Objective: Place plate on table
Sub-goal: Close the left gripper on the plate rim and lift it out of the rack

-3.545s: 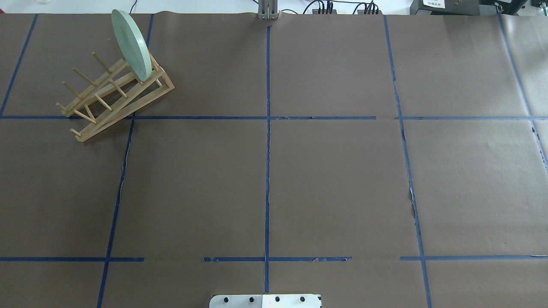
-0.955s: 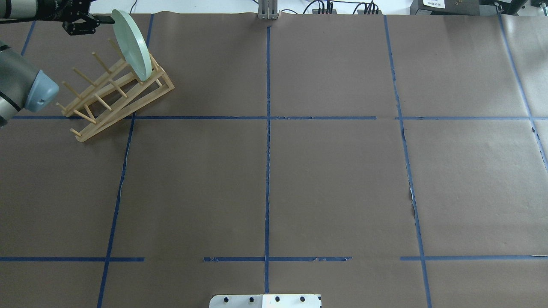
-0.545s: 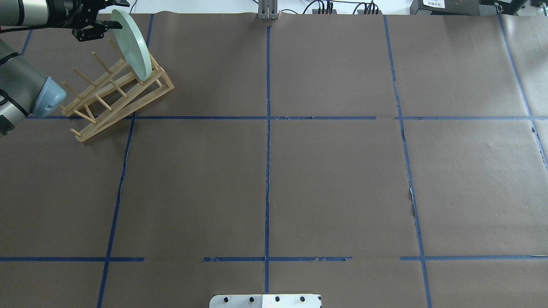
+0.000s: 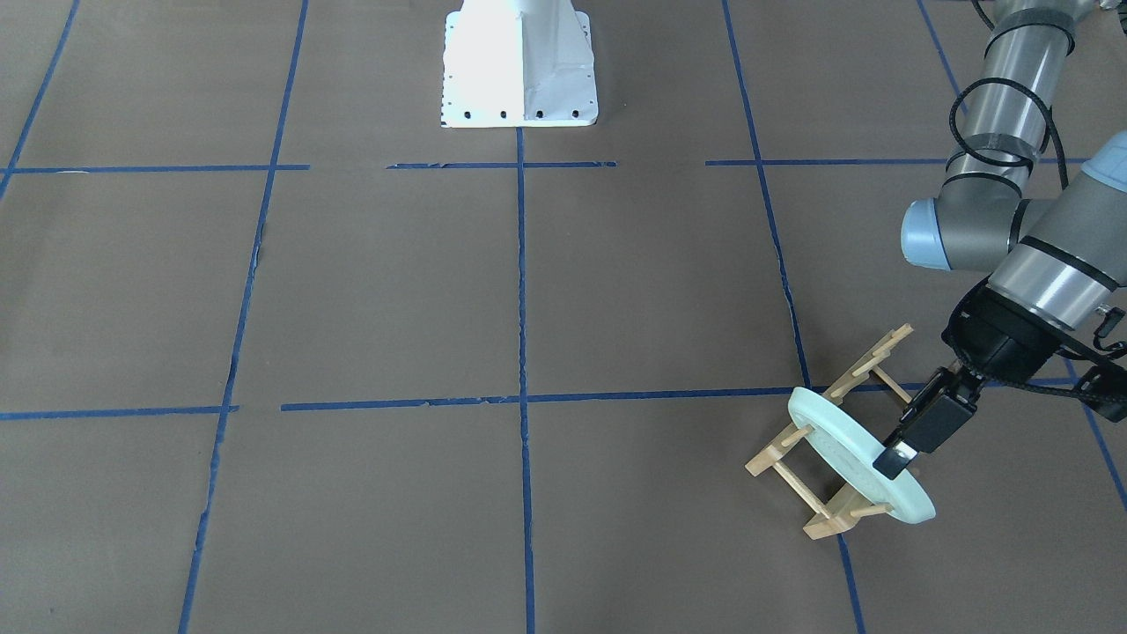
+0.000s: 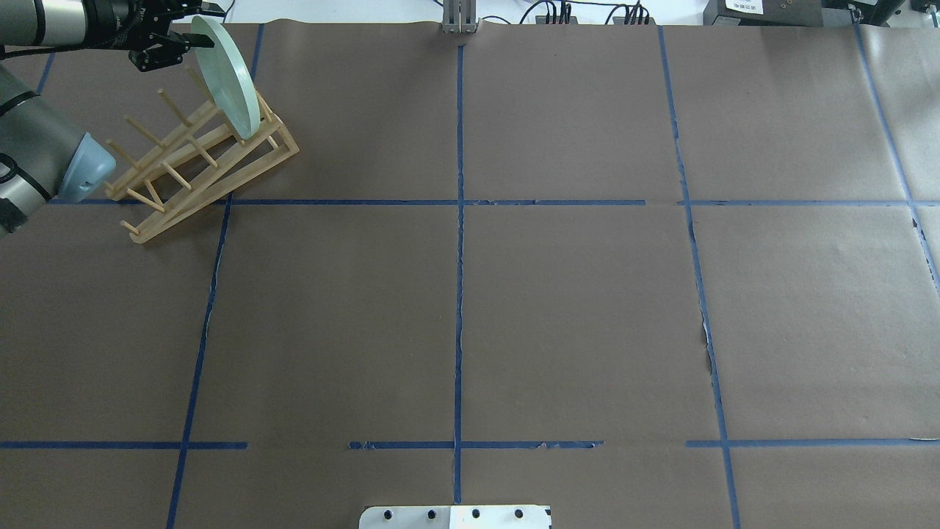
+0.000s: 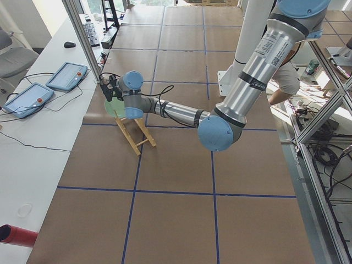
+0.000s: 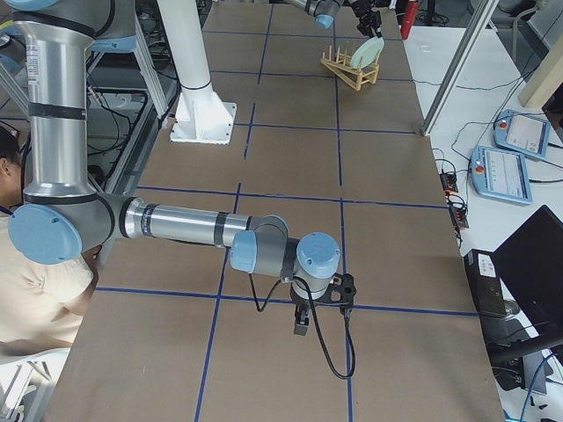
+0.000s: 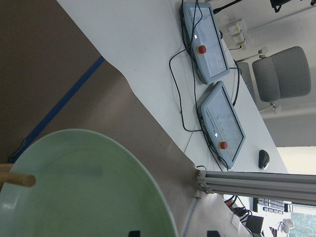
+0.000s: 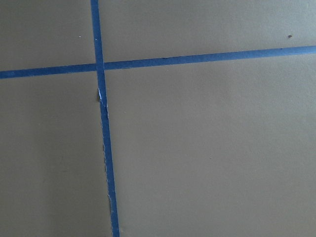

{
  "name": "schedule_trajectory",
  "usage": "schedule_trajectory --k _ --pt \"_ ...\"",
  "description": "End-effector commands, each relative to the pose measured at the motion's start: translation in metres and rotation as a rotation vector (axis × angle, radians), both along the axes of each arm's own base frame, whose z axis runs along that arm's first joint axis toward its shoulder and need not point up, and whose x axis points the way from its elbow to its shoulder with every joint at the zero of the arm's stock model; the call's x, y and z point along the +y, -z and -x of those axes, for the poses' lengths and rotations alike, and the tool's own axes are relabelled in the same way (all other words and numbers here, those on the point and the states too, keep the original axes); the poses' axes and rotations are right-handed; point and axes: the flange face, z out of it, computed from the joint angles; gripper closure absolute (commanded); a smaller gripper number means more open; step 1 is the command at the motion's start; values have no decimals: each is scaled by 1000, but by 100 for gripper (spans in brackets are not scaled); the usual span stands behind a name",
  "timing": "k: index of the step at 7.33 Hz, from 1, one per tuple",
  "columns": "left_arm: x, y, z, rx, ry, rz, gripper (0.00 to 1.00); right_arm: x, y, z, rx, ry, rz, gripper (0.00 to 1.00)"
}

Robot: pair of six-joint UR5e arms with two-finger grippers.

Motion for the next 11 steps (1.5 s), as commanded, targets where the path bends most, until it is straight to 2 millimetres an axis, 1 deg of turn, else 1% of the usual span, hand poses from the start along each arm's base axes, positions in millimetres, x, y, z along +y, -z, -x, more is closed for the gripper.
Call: schedule_trajectory --k 1,2,3,4,6,8,9,10,11 --pt "0 2 0 0 -1 -8 100 0 -1 0 0 0 1 0" --pt "2 4 1 1 -2 -16 100 0 0 0 0 0 0 0" --pt "6 13 4 11 -1 -32 100 0 -1 0 0 0 1 0" --pt "9 27 16 25 10 -57 100 0 -1 0 0 0 2 0" --pt "17 64 45 77 27 -93 100 0 0 0 0 0 0 0" --pt "26 101 104 143 34 -60 100 0 0 0 0 0 0 0" --pt "33 124 115 123 16 1 100 0 0 0 0 0 0 0" --pt "41 156 115 96 9 77 100 0 0 0 0 0 0 0" --pt "46 181 115 74 13 151 100 0 0 0 0 0 0 0"
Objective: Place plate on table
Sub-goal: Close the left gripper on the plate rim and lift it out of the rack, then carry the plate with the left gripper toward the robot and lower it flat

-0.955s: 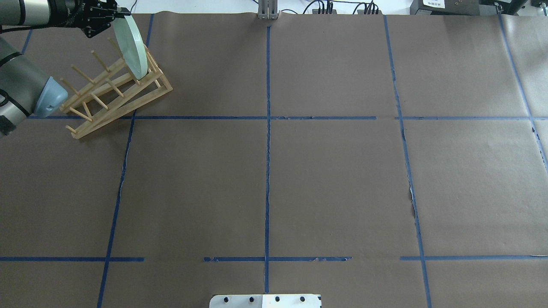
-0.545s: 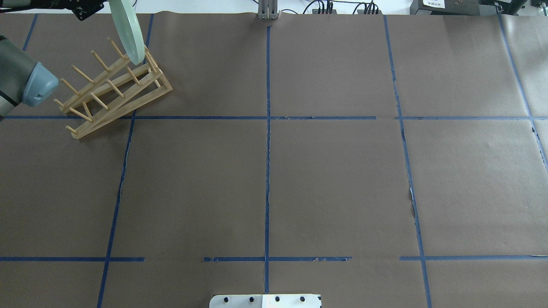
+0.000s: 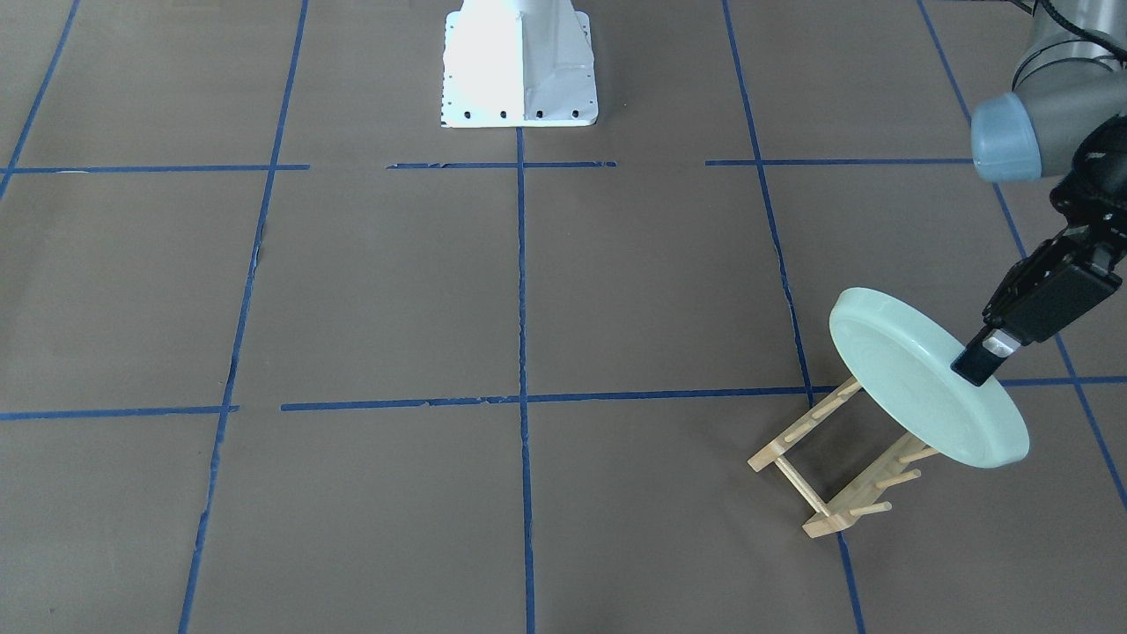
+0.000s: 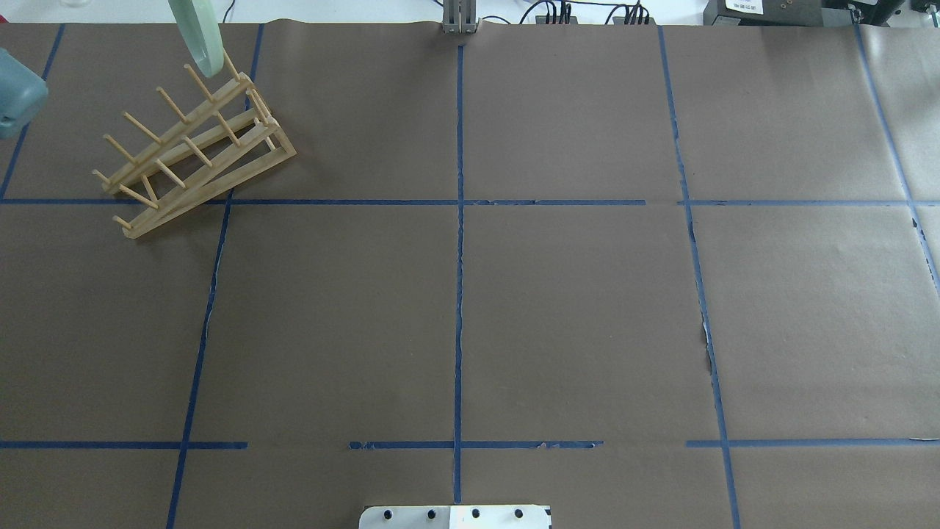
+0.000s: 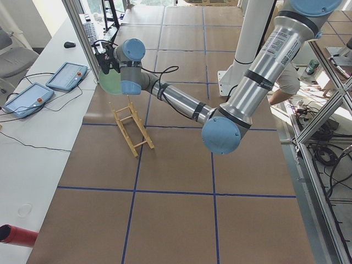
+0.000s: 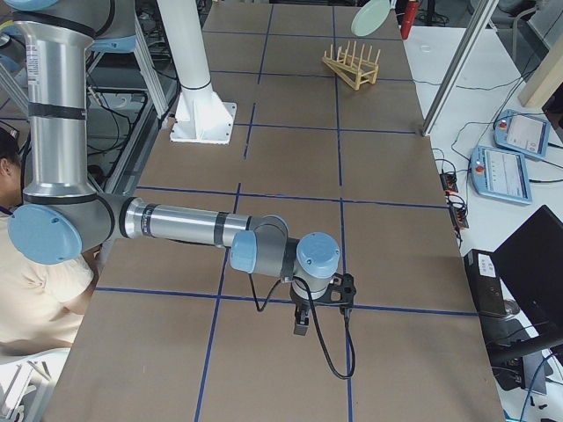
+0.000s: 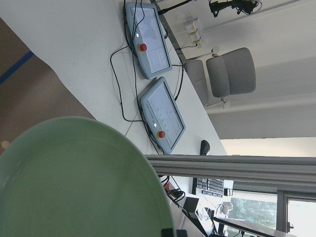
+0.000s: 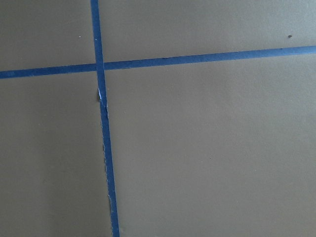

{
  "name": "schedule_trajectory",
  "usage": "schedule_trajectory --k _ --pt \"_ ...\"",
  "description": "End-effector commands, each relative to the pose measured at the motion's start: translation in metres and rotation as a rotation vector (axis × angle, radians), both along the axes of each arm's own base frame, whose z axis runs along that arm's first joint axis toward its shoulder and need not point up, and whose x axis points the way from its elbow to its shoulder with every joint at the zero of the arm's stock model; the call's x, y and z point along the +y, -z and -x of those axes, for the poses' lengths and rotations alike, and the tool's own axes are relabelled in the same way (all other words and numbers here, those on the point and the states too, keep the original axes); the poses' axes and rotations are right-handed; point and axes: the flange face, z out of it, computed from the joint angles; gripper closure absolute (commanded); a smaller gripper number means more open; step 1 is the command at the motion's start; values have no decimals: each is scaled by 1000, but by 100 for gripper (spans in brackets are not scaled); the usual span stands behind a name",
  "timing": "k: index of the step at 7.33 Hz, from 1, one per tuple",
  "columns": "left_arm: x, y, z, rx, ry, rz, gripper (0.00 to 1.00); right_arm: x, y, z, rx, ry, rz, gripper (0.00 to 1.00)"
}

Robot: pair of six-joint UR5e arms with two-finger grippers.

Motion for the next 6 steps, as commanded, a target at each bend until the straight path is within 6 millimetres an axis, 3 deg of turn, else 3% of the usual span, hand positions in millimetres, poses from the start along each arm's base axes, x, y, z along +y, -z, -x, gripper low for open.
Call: schedule_trajectory --k 1,2,3,4,5,6 --pt "19 47 -28 -61 -52 181 100 0 0 0 0 0 0 0" --pt "33 58 -93 -118 -112 262 100 0 0 0 0 0 0 0" --pt "51 62 -175 -221 -150 349 100 0 0 0 0 0 0 0" --pt "78 54 -242 -322 -208 421 100 0 0 0 0 0 0 0" --pt "98 53 -281 -397 -268 488 100 0 0 0 0 0 0 0" --pt "114 50 -334 -500 -330 575 100 0 0 0 0 0 0 0"
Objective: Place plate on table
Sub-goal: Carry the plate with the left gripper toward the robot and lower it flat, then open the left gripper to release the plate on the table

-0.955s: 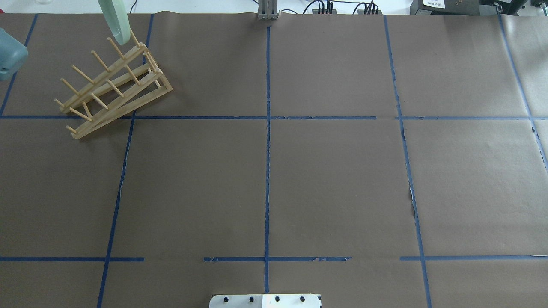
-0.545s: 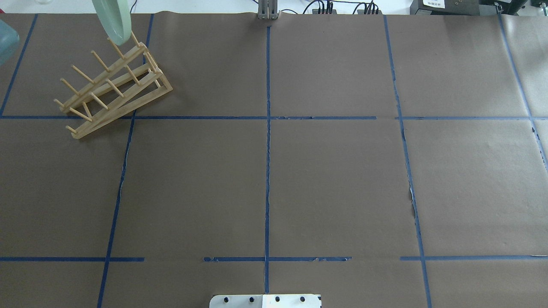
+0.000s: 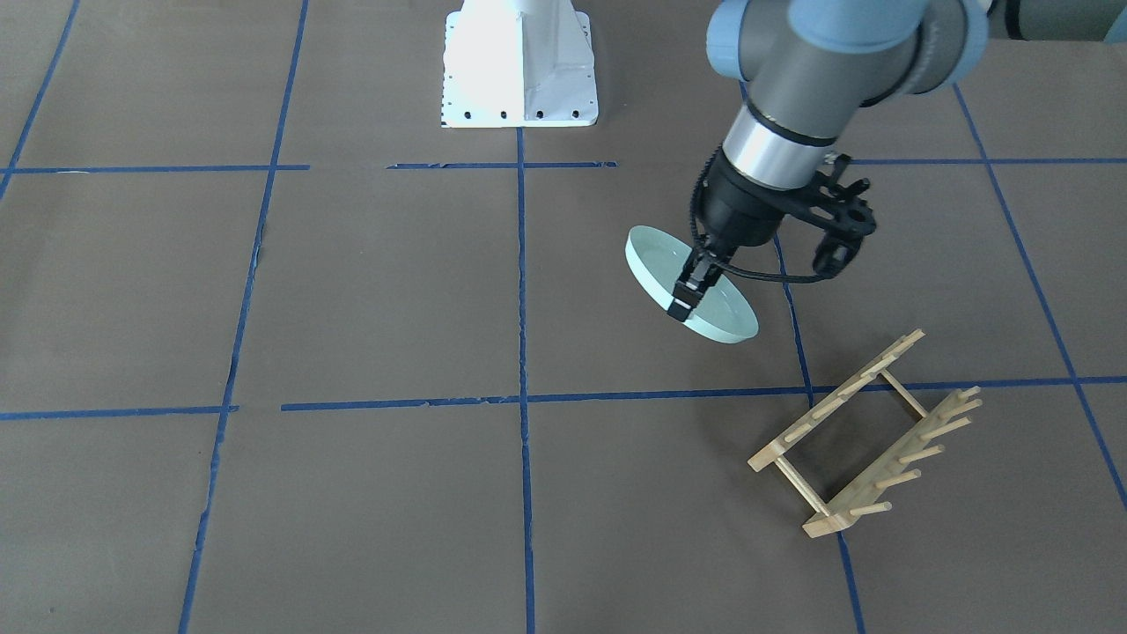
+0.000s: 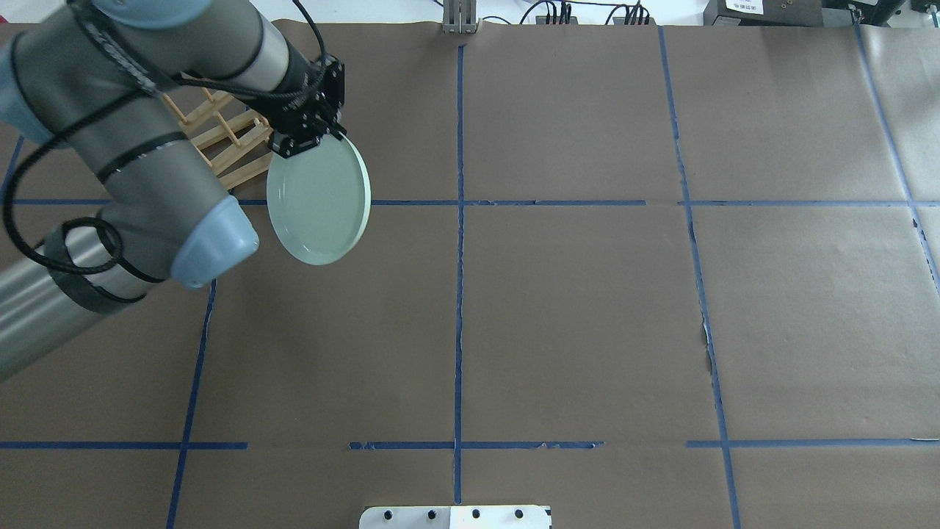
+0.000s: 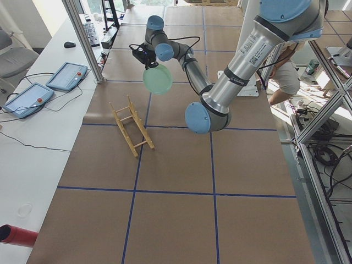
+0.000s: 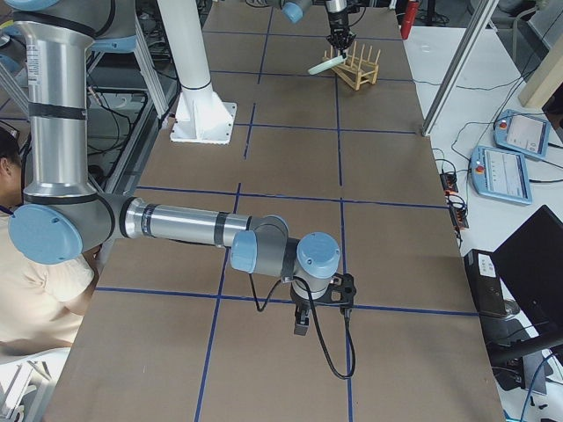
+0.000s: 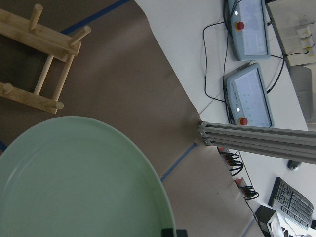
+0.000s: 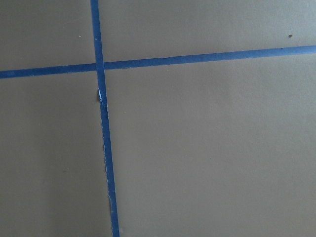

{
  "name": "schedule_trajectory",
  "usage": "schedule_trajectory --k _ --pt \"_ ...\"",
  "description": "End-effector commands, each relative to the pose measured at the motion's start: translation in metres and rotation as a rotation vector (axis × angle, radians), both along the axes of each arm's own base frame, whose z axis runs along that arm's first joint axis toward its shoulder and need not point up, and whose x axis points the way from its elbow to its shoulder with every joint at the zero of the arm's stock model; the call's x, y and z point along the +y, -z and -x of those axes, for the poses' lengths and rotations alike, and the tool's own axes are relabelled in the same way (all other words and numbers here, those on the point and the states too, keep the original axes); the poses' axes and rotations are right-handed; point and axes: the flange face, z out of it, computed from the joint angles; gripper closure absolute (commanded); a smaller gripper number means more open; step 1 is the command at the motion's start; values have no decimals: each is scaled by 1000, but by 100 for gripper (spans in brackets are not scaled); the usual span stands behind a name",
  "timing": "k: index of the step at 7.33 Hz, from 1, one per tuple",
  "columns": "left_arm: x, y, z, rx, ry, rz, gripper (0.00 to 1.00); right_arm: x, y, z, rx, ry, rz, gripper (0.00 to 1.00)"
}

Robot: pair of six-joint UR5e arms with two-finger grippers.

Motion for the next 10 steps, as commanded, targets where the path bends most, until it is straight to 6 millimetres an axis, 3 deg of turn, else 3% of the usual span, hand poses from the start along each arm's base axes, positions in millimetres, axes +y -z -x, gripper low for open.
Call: schedule_trajectory --k 1,2,3,4,5,6,7,8,10 --pt "39 -13 -110 -204 -141 166 100 0 0 0 0 0 0 0" --pt "54 -34 -151 -281 -191 222 100 0 0 0 0 0 0 0" --pt "60 -58 -171 -327 -213 253 100 0 0 0 0 0 0 0" --pt "60 -78 -173 -357 -227 261 79 0 0 0 0 0 0 0" --pt "61 -96 -170 -381 -269 224 1 0 0 0 0 0 0 0" --pt "62 -97 -160 -380 -300 173 0 0 0 0 0 0 0 0" --pt "51 -74 -123 -340 -330 49 0 0 0 0 0 0 0 0" --pt "42 -59 -73 -301 -329 -55 0 0 0 0 0 0 0 0" --pt "8 -38 41 -284 -341 -296 0 0 -1 0 0 0 2 0"
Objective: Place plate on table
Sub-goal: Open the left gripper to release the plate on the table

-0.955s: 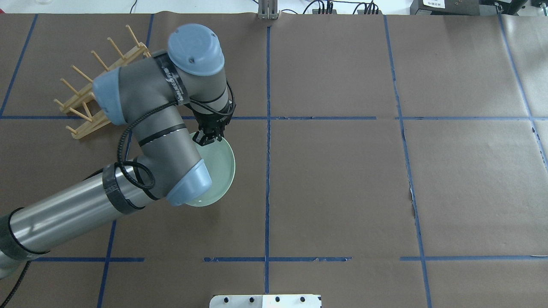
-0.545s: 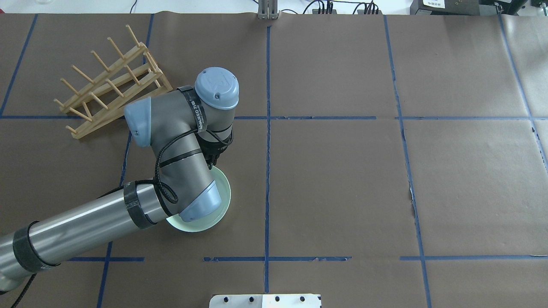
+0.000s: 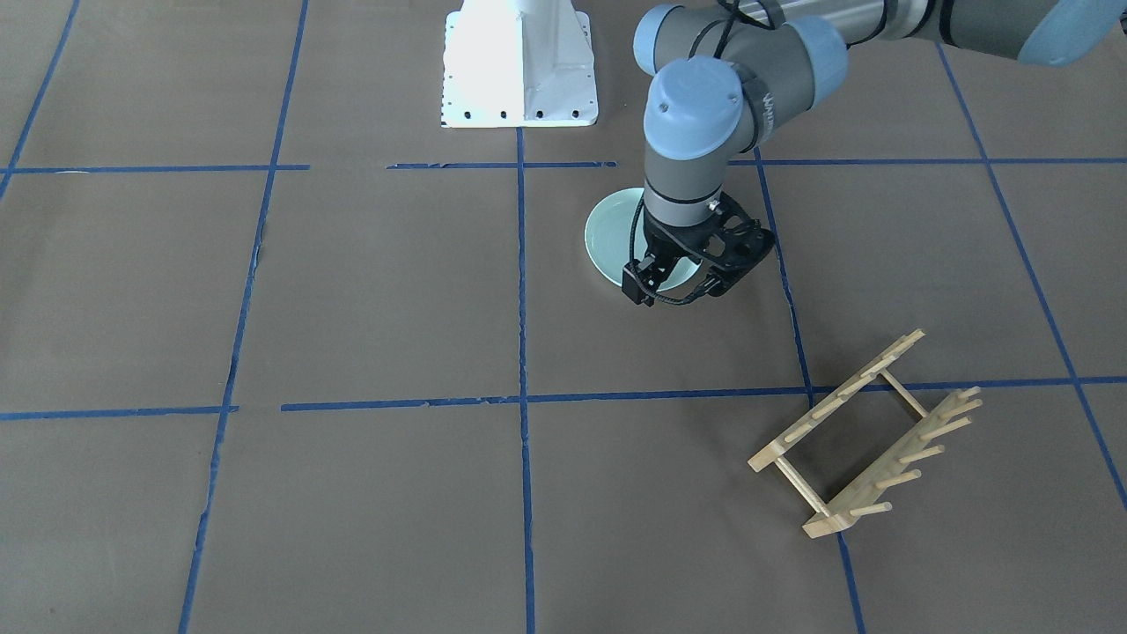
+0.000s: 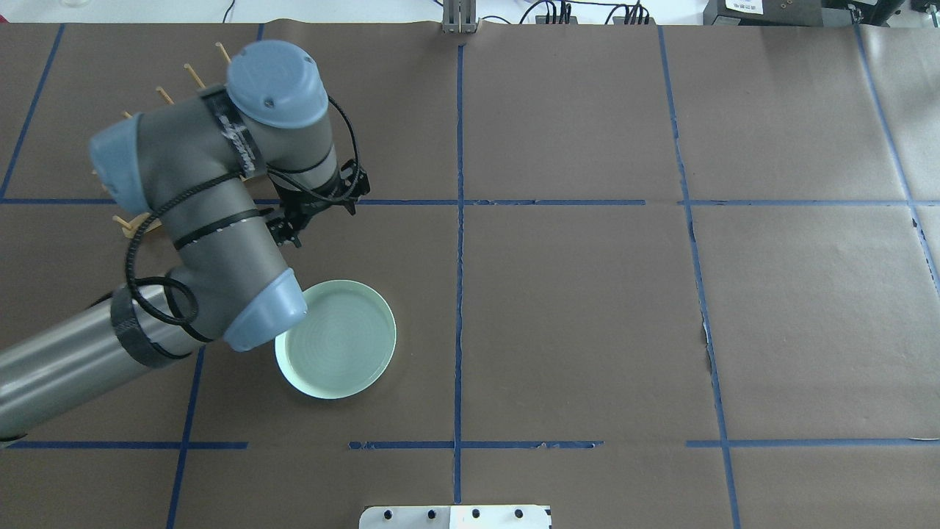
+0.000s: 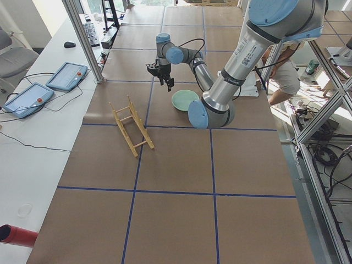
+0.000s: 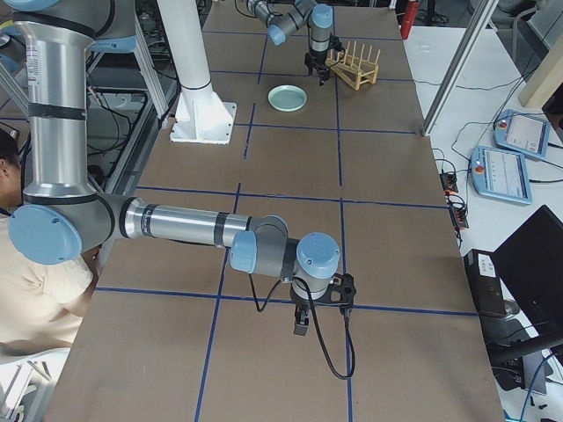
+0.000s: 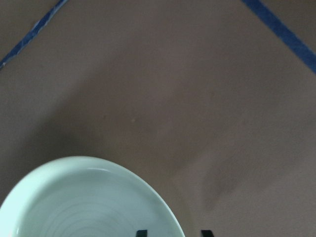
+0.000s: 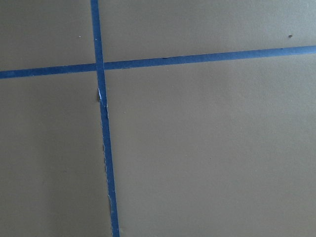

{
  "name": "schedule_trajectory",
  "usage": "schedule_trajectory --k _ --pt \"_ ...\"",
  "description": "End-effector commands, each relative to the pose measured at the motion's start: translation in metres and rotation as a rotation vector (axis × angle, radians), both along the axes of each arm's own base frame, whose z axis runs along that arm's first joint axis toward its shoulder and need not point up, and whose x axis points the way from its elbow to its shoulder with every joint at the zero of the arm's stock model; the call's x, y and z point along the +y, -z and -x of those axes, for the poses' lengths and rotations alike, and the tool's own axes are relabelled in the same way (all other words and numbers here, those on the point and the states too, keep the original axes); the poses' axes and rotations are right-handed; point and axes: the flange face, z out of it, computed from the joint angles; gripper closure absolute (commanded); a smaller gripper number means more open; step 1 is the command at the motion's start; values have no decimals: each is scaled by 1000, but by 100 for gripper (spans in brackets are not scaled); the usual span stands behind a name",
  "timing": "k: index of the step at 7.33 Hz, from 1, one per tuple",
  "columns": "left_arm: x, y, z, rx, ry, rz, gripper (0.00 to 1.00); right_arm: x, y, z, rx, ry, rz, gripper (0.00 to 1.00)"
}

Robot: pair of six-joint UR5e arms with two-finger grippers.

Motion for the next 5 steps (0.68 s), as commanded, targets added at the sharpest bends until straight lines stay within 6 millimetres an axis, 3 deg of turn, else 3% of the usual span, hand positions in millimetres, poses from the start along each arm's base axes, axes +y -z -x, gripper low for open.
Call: schedule_trajectory --k 1,2,3,4,5 --pt "-44 12 129 7 -68 -264 0 0 0 0 0 0 0 0" --pt "-66 -16 189 0 -154 -323 0 0 -1 0 0 0 1 0" --pt "-86 -51 273 -22 -232 -405 0 0 -1 0 0 0 1 0" --pt "-88 -100 355 -51 -333 -489 0 0 0 0 0 0 0 0" --pt "-78 -160 429 -99 -430 -546 0 0 -1 0 0 0 1 0"
